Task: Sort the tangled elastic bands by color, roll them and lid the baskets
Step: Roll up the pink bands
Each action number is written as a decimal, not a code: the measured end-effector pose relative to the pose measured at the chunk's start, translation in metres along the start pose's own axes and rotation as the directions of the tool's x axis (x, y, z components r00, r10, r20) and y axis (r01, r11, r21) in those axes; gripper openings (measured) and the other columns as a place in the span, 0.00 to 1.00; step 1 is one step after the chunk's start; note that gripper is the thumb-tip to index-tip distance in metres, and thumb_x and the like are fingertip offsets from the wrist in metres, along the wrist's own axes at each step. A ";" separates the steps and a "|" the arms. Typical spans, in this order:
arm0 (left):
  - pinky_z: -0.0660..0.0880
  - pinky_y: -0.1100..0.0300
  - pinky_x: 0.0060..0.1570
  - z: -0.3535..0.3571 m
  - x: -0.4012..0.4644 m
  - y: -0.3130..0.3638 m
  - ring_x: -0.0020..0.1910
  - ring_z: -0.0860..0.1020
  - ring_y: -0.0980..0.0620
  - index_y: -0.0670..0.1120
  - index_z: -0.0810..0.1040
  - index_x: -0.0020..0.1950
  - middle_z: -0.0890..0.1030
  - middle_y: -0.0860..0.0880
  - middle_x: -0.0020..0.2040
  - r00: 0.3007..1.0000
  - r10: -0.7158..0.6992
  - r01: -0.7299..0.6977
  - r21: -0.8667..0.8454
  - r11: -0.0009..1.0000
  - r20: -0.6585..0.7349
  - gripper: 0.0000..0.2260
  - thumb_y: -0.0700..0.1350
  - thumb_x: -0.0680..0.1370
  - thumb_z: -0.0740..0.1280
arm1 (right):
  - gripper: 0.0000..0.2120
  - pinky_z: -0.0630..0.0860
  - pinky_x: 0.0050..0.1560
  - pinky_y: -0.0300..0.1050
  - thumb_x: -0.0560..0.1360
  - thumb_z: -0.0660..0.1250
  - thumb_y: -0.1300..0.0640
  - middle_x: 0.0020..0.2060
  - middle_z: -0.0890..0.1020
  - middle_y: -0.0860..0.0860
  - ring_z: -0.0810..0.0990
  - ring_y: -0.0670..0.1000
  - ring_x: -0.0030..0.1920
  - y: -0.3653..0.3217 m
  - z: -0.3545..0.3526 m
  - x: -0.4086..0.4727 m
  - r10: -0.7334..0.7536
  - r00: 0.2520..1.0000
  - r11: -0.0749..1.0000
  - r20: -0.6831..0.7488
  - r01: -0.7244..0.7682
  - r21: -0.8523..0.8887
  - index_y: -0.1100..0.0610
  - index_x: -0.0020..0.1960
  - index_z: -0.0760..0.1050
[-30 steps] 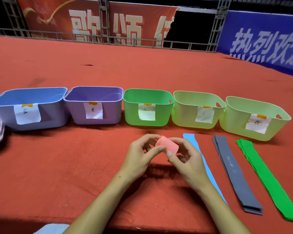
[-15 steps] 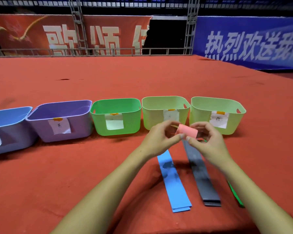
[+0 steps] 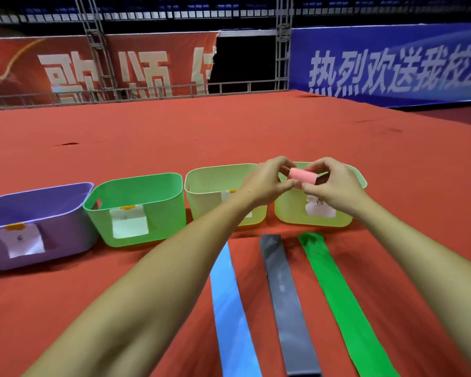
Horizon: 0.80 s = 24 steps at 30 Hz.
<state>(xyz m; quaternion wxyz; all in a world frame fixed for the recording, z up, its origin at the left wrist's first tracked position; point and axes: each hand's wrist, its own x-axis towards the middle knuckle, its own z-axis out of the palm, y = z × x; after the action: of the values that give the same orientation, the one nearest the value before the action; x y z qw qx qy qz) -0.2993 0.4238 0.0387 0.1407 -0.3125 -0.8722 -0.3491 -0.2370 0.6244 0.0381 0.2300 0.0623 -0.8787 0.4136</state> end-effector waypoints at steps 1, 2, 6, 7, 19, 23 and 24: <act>0.80 0.47 0.52 0.003 0.011 -0.002 0.46 0.80 0.51 0.49 0.80 0.65 0.86 0.51 0.58 1.000 -0.004 0.004 0.020 1.000 0.001 0.17 0.51 0.78 0.77 | 0.18 0.82 0.50 0.50 0.69 0.81 0.57 0.50 0.86 0.47 0.87 0.50 0.49 0.005 -0.002 0.011 -0.005 1.000 0.999 -0.001 0.005 -0.035 0.53 0.56 0.80; 0.80 0.46 0.54 0.006 0.022 -0.004 0.51 0.82 0.47 0.48 0.80 0.65 0.86 0.49 0.59 1.000 -0.010 0.010 0.044 0.999 0.003 0.17 0.50 0.79 0.76 | 0.18 0.82 0.50 0.50 0.69 0.81 0.57 0.50 0.86 0.48 0.86 0.51 0.50 0.010 -0.004 0.022 -0.006 1.000 0.998 0.005 0.007 -0.063 0.54 0.56 0.80; 0.80 0.44 0.56 0.022 0.053 -0.017 0.57 0.82 0.43 0.49 0.78 0.66 0.85 0.48 0.61 0.997 -0.056 0.050 0.140 0.989 0.043 0.15 0.48 0.81 0.73 | 0.18 0.79 0.47 0.48 0.69 0.82 0.56 0.49 0.86 0.48 0.85 0.50 0.49 0.027 -0.003 0.051 0.024 0.997 0.992 0.075 -0.015 -0.126 0.54 0.56 0.80; 0.80 0.44 0.57 0.027 0.058 -0.021 0.57 0.82 0.43 0.49 0.77 0.66 0.85 0.47 0.61 0.996 -0.072 0.062 0.150 0.987 0.056 0.15 0.48 0.81 0.72 | 0.18 0.77 0.46 0.46 0.69 0.82 0.56 0.49 0.86 0.49 0.84 0.51 0.48 0.032 -0.002 0.058 0.031 0.995 0.990 0.090 -0.018 -0.140 0.55 0.56 0.80; 0.75 0.52 0.47 0.049 0.082 -0.037 0.53 0.82 0.44 0.53 0.85 0.58 0.86 0.49 0.55 0.952 -0.126 0.005 0.395 0.919 0.280 0.13 0.56 0.85 0.63 | 0.09 0.75 0.38 0.43 0.75 0.77 0.66 0.42 0.85 0.57 0.79 0.52 0.39 0.069 0.001 0.101 0.292 0.855 0.952 0.428 -0.217 -0.215 0.61 0.54 0.83; 0.70 0.53 0.47 0.051 0.077 -0.038 0.50 0.79 0.42 0.46 0.84 0.57 0.85 0.44 0.51 0.932 -0.144 -0.019 0.440 0.898 0.334 0.21 0.55 0.87 0.55 | 0.06 0.73 0.41 0.46 0.76 0.77 0.58 0.40 0.81 0.52 0.75 0.52 0.41 0.072 0.003 0.107 0.353 0.794 0.927 0.495 -0.226 -0.299 0.54 0.53 0.86; 0.69 0.52 0.48 0.050 0.076 -0.038 0.50 0.79 0.42 0.47 0.84 0.57 0.84 0.44 0.49 0.934 -0.143 -0.023 0.452 0.892 0.328 0.21 0.56 0.87 0.54 | 0.06 0.74 0.41 0.46 0.76 0.77 0.57 0.42 0.82 0.52 0.76 0.51 0.41 0.072 0.003 0.108 0.353 0.790 0.929 0.501 -0.233 -0.286 0.54 0.53 0.86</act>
<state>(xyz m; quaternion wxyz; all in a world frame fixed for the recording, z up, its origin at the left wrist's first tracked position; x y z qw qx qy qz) -0.3833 0.4710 0.0178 0.0395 -0.3014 -0.9492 -0.0810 -0.3556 0.6775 0.0350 -0.0911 0.0150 -0.9446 0.3150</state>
